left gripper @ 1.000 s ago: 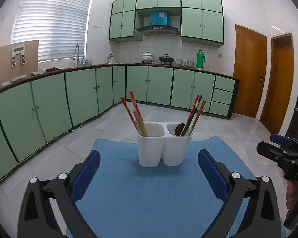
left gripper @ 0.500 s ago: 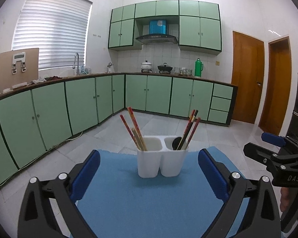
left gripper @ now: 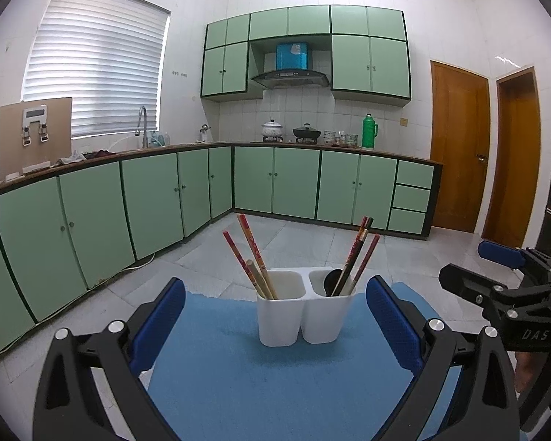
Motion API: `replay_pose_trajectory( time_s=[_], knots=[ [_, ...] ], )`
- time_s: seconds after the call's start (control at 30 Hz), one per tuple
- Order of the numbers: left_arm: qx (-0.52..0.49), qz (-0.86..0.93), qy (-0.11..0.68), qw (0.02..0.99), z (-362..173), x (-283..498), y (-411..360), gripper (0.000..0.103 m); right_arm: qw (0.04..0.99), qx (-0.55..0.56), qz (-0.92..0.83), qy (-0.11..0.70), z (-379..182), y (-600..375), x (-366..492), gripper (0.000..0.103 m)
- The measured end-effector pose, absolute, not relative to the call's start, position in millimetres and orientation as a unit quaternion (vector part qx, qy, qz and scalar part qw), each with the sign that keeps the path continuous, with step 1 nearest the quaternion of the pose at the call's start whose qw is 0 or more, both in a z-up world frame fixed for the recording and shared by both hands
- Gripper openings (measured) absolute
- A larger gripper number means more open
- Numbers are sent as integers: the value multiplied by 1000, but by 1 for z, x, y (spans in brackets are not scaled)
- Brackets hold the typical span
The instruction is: Organize utensils
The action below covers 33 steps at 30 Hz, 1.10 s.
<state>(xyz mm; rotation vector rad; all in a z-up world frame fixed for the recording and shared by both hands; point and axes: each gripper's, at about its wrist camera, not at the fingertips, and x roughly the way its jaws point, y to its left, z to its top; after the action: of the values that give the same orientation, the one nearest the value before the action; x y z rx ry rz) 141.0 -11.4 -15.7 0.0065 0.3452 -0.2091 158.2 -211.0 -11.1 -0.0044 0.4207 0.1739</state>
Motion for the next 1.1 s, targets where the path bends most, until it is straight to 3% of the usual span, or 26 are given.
replay_pose_trajectory(
  time_s=[1.1],
  knots=[
    [2, -104, 169, 980, -14, 150, -15, 97, 974, -4, 86, 207, -12, -211, 170, 98]
  ],
)
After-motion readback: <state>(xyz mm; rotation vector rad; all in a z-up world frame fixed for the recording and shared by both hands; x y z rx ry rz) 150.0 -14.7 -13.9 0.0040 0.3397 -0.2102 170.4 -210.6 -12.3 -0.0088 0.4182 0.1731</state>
